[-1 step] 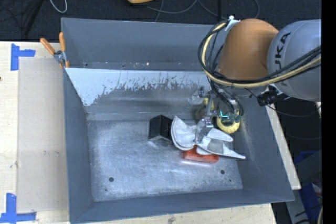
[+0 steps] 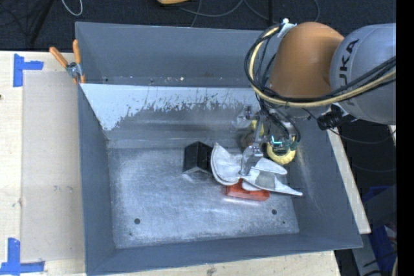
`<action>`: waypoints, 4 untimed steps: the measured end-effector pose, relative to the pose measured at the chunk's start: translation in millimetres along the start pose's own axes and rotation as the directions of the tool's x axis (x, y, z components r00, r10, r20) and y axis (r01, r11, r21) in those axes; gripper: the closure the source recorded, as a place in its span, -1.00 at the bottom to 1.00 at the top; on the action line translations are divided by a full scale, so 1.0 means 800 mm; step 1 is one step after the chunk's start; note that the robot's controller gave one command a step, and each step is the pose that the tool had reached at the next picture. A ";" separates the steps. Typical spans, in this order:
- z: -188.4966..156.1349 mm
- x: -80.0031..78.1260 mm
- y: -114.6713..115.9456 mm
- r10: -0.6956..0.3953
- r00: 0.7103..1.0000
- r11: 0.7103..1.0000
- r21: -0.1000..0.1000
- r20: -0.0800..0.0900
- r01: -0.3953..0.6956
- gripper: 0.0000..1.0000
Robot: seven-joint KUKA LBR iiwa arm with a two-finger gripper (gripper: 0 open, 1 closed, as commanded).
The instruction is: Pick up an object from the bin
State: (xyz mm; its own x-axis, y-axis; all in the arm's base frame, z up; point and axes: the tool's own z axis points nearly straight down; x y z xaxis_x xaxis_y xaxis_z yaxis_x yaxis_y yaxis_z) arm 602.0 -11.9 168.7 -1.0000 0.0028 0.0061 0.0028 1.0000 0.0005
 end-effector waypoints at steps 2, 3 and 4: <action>0.108 0.034 -0.042 -0.431 0.902 0.902 0.006 -0.011 0.431 1.00; 0.108 0.034 -0.042 -0.431 0.902 0.902 0.006 -0.011 0.431 1.00; 0.033 0.031 -0.040 -0.409 0.913 0.913 0.002 0.005 0.409 1.00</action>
Offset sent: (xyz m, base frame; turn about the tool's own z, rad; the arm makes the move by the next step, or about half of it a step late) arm -0.0303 -0.0290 -0.0965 -0.4468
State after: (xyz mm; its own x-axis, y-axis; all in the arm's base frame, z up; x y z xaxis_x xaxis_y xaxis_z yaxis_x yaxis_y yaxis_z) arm 576.6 -43.8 142.7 -0.9137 -0.4064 0.0002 -0.4064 0.9137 0.0013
